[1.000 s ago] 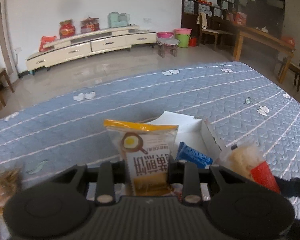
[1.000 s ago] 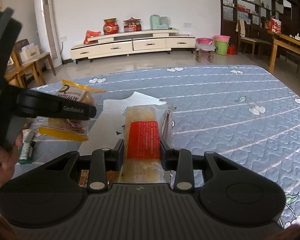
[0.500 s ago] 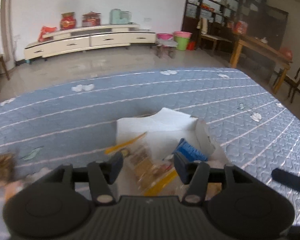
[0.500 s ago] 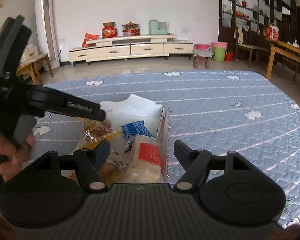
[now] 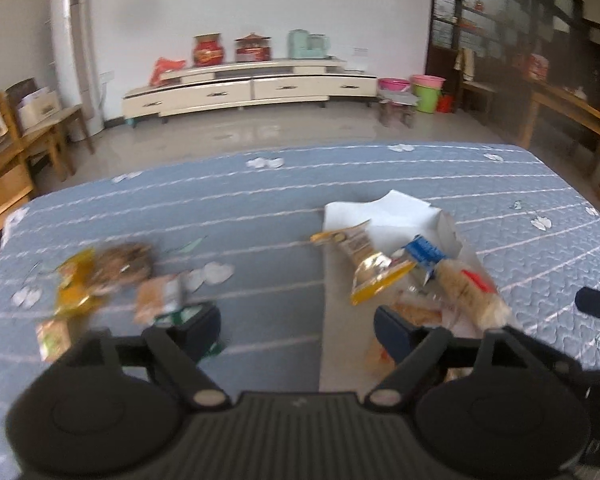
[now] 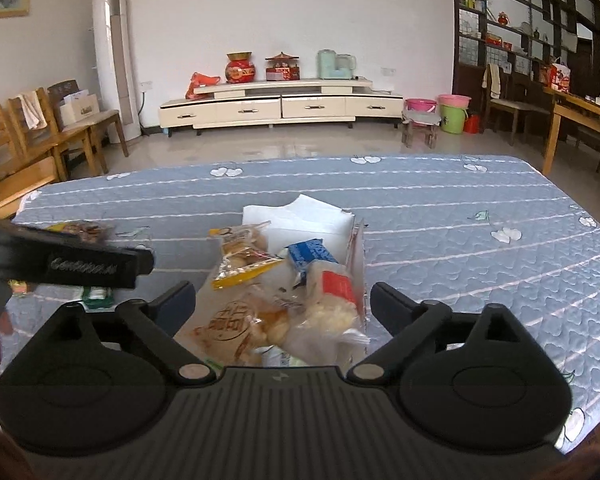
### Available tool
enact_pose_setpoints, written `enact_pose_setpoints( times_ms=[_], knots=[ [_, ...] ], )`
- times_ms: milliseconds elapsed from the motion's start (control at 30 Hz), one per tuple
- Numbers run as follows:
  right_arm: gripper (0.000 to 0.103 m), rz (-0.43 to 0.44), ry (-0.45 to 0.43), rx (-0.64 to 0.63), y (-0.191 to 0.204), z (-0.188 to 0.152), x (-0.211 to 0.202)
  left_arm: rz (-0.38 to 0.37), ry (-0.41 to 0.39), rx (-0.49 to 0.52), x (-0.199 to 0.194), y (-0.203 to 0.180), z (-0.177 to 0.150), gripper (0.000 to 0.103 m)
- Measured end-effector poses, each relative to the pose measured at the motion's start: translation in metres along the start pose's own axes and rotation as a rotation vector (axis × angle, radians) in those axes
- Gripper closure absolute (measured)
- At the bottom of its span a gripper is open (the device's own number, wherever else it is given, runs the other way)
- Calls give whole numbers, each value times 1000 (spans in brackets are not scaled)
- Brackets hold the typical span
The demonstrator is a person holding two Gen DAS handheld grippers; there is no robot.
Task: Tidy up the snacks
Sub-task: 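Lower both packs into the white box and open both grippers, then withdraw both grippers from the white box back toward the snack pile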
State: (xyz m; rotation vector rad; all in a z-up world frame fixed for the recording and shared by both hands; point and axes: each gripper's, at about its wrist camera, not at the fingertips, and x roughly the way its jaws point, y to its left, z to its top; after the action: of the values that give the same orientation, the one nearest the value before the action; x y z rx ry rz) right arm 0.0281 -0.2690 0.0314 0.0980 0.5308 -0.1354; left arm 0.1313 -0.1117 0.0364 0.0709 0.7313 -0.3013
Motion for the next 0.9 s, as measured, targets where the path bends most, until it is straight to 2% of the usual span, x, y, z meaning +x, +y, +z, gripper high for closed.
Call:
enact_pose_setpoints(
  times_ms=[300,600,900],
  knots=[
    [0,58,1,-38,25,-3,-8,90,-12,-43,-41,26,-28,8],
    [0,143,20,-69,56,-4,-7,163,23,-85,-70,57,-53,8],
    [0,208,20,-115,82,2,-1,220,36,-124,-89,81,-62,8]
  ],
)
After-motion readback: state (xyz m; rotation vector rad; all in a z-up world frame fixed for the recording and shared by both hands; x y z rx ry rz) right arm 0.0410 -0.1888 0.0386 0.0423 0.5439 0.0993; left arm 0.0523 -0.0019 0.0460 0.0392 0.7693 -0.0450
